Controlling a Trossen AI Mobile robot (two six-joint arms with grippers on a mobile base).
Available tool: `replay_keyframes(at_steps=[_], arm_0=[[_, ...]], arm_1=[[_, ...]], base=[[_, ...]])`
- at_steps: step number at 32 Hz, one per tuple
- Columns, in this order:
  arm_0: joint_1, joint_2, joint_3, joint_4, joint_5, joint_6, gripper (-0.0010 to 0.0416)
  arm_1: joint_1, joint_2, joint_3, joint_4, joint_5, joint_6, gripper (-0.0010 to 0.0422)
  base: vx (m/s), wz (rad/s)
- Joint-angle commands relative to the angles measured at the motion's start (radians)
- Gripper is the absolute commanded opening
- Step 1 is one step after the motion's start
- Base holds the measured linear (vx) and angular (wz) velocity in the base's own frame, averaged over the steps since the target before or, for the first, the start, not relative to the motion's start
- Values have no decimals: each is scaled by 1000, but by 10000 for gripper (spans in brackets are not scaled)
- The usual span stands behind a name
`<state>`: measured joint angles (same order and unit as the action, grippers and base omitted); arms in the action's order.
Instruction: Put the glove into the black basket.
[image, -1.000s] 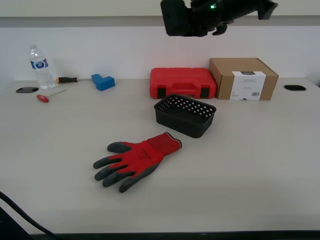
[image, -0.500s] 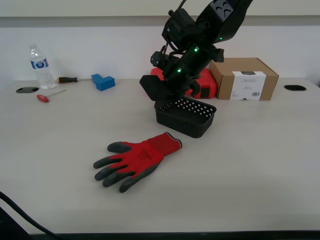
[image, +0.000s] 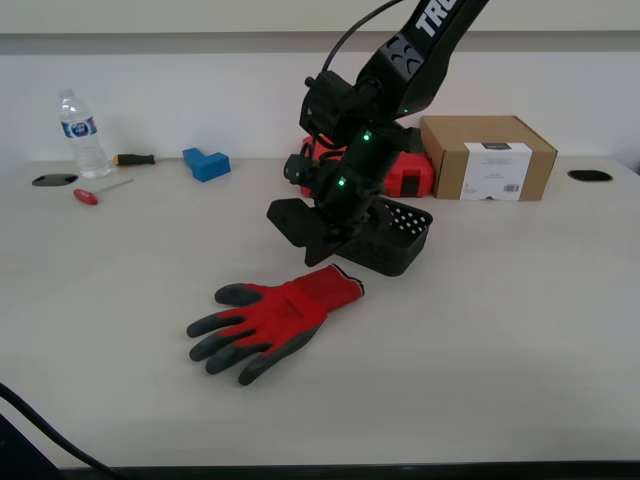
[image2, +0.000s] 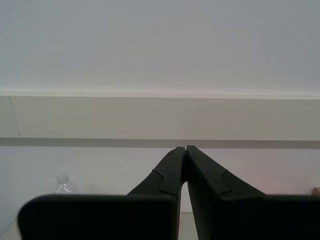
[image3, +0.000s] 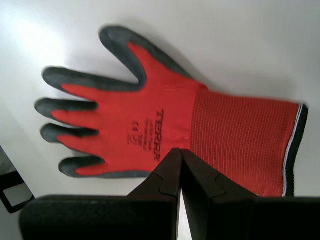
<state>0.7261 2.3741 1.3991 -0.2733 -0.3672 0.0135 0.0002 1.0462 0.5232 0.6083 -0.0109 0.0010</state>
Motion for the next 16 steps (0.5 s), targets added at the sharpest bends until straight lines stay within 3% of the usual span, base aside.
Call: replay_keyframes(at_steps=[1,5,7,8,11,13,16], arm_0=[[0,10,0,-47,2,13,1],[0,36,-7,-86,7,31,26],[0,43,-5,-90,12,85,62],[0,43,-6,-85,27,114,90],[0,43,3,-83,77,128,141],[0,43,10,-65,147,146,184],[0,43,21,-43,162,156,218]], arm_1=[[0,0,0,4,-1,0,0],[0,0,2,2,-1,0,0],[0,0,1,-3,-1,0,0],[0,0,0,-3,-1,0,0],[0,0,2,-3,-1,0,0],[0,0,2,-3,-1,0,0],[0,0,2,-3,-1,0,0]], base=[[0,0],[0,0],[0,0],[0,0],[0,0],[0,0],[0,0]])
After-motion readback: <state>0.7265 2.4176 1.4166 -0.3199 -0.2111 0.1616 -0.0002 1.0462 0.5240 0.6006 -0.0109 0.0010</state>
